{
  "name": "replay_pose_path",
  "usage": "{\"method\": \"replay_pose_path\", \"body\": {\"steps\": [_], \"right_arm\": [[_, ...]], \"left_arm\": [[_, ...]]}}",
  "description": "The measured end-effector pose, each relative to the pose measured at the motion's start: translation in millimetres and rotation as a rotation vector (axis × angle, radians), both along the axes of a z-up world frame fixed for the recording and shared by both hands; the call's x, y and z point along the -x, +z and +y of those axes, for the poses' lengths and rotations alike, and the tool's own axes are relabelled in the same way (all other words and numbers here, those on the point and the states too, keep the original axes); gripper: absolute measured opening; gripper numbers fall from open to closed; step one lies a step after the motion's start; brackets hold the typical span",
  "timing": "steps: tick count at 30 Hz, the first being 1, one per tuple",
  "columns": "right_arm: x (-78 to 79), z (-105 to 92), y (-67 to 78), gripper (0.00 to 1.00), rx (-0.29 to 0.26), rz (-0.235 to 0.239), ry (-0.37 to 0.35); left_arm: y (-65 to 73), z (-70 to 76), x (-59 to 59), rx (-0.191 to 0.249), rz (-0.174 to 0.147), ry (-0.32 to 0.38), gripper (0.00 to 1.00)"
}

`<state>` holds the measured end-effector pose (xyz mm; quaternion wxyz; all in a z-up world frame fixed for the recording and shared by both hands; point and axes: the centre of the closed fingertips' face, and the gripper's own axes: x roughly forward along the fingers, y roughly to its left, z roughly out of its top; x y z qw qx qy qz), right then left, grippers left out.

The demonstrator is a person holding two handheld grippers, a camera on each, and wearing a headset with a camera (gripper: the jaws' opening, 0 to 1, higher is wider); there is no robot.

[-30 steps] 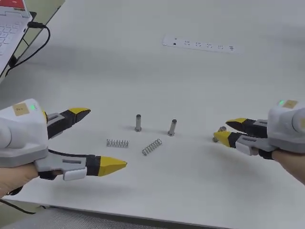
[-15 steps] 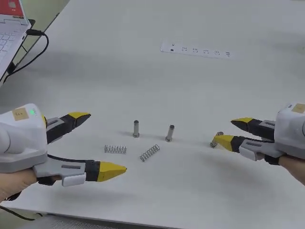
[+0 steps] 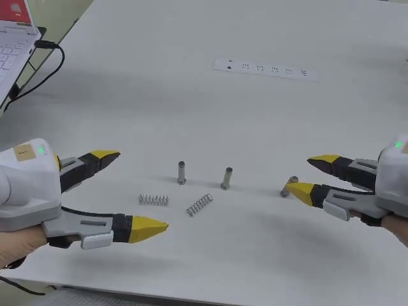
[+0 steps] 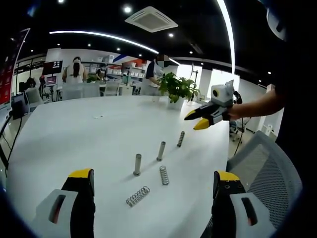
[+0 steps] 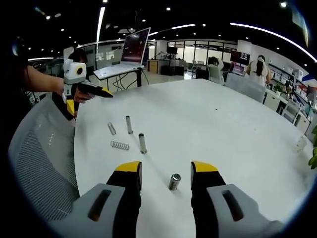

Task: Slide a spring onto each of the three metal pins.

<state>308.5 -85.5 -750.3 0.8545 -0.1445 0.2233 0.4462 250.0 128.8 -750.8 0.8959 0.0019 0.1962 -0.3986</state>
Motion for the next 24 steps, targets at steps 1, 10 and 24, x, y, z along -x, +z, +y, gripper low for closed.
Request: {"method": "replay_pose_path", "body": {"steps": [1,10,24], "right_arm": [[-0.2,-0.3,-0.1,0.38,0.004,0.0,-0.001],[7.8,0.9,7.6,0.38,0.006,-0.02,0.032],[38.7,35.6,16.2,0.34,0.095,-0.09,0.244]], "left_arm": [[-0.2,0.5,-0.1,-0.001,0.0,0.0,0.98],[-1.5,2.2,1.2,-0.002,0.003,0.002,0.98],[-2.3,2.7,3.6,0.0,0.007,0.006,0.98]]}}
